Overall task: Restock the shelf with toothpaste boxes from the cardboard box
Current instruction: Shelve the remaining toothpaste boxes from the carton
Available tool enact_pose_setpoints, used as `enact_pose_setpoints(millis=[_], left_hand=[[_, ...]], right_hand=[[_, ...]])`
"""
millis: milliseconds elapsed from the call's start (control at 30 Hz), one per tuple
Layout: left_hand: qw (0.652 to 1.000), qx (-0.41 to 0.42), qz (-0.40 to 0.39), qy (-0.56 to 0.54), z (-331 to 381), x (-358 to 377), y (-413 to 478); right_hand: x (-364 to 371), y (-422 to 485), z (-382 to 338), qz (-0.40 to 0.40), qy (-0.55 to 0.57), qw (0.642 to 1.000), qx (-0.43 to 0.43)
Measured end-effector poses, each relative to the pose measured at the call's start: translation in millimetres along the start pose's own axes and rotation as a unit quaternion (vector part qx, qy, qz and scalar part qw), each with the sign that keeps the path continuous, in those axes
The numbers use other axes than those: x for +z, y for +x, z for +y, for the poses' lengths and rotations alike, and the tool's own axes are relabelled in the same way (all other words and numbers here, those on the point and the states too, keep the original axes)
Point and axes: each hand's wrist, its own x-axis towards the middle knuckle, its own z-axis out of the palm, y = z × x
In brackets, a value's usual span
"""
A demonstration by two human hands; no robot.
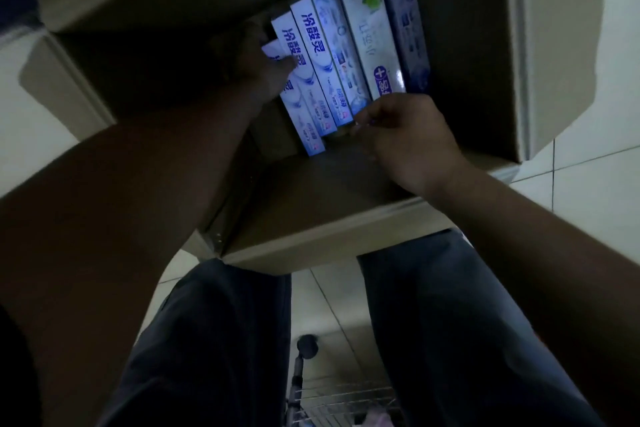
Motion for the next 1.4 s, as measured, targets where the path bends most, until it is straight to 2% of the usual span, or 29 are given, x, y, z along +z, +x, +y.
enact_pose_setpoints(millis=[167, 233, 333, 400, 467, 500, 567, 633, 667, 767, 800, 867, 933, 967, 1100, 1267, 1400], left_hand=[[0.993, -0.004, 0.095, -0.075, -1.9, -24.2, -42.9], [0.982, 0.021, 0.112, -0.148, 0.6, -45.7, -69.3], [0.939, -0.019, 0.080, -0.335, 7.2, -81.4, -110.1], [0.907, -0.070, 0.038, -0.414, 8.6, -97.7, -132.9], [0.886, -0.118, 0.020, -0.447, 8.8, -102.3, -145.3], [0.878, -0.145, 0.012, -0.456, 9.6, -101.2, -148.7], [0.864, -0.196, -0.011, -0.463, 10.6, -93.2, -148.9], [0.862, -0.216, -0.046, -0.456, 11.5, -82.3, -141.9], [0.872, -0.215, -0.056, -0.437, 13.0, -75.5, -135.0], [0.932, -0.178, 0.008, -0.316, 17.4, -50.8, -100.6], [0.956, -0.139, 0.040, -0.256, 17.7, -43.0, -86.8], [0.996, -0.020, 0.045, -0.079, 18.8, -27.9, -55.2], [0.997, 0.047, 0.017, 0.060, 22.4, -13.4, -27.6], [0.995, 0.059, 0.011, 0.081, 24.9, -9.0, -15.9], [0.999, 0.035, -0.028, -0.015, 32.4, 10.5, 10.4], [0.999, 0.048, -0.012, 0.000, 23.2, 16.6, 5.5], [0.997, 0.015, -0.008, -0.069, 13.7, 14.6, -6.3]], right_hand=[[-8.6, -4.1, -8.7, -0.001, 0.003, 1.000, 0.025], [-13.0, -8.2, -13.8, 0.007, 0.004, 1.000, 0.030], [-18.8, -15.6, -23.0, 0.008, 0.007, 0.999, 0.033], [-21.3, -25.0, -28.3, -0.062, 0.057, 0.995, 0.045], [-21.2, -36.1, -32.7, -0.142, 0.115, 0.982, 0.043], [-20.7, -41.4, -33.2, -0.155, 0.140, 0.978, 0.019], [-20.4, -46.3, -29.8, -0.111, 0.139, 0.982, -0.058], [-23.6, -49.0, -27.1, -0.047, 0.102, 0.989, -0.097], [-26.5, -48.9, -24.4, -0.021, 0.093, 0.991, -0.094], [-39.8, -46.3, -18.4, 0.060, 0.096, 0.991, -0.065], [-44.9, -46.3, -18.2, 0.085, 0.100, 0.990, -0.061], [-53.4, -44.9, -17.2, 0.113, 0.113, 0.986, -0.048], [-60.1, -42.8, -15.0, 0.116, 0.135, 0.983, -0.037], [-62.0, -43.0, -15.4, 0.113, 0.148, 0.982, -0.032], [-59.9, -38.1, -15.6, 0.125, 0.145, 0.981, -0.022], [-52.1, -34.4, -21.3, 0.160, 0.175, 0.971, 0.018], [-57.7, -38.7, -30.9, 0.165, 0.207, 0.964, 0.029]])
